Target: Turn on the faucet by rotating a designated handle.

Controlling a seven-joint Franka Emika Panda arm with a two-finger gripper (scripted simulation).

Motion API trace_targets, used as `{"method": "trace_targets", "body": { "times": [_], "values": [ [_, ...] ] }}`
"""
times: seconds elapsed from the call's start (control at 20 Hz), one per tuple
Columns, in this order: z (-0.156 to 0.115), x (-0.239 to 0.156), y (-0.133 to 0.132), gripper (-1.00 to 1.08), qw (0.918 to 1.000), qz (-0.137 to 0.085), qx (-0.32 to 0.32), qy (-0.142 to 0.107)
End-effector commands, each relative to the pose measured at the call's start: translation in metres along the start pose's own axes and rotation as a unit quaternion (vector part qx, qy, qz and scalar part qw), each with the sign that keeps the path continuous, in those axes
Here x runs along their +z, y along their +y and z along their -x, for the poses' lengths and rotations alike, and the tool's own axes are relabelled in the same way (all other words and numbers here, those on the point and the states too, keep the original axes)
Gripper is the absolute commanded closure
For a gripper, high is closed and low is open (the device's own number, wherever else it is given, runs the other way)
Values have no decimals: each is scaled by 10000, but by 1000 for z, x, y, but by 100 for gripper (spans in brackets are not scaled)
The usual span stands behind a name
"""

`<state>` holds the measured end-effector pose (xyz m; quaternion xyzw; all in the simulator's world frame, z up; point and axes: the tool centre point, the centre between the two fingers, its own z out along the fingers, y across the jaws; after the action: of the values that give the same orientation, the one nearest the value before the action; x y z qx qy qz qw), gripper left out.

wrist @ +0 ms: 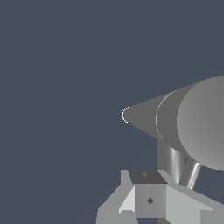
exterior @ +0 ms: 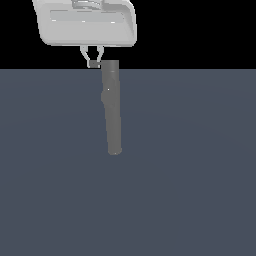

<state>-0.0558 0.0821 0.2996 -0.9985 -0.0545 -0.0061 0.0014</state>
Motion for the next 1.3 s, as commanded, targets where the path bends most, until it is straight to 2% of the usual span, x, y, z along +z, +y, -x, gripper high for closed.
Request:
{"method": "trace_targets", "body": {
  "times": [0.0, 0.3, 0.35, 0.4, 0.9, 0.95, 1.0, 1.25],
  "values": [
    [7, -1, 16, 108, 10000, 7, 51, -29],
    [21, -2, 46, 108, 10000, 11, 58, -60],
    [21, -2, 46, 108, 10000, 11, 58, -60],
    [13, 0, 22, 108, 9999, -1, -128, -17],
    [-3, -1, 84, 108, 10000, 11, 46, -58],
    [-3, -1, 84, 108, 10000, 11, 46, -58],
    [6, 0, 52, 108, 9997, -25, -185, -145],
    [-10, 0, 65, 108, 9999, -14, -117, -122]
  ]
}}
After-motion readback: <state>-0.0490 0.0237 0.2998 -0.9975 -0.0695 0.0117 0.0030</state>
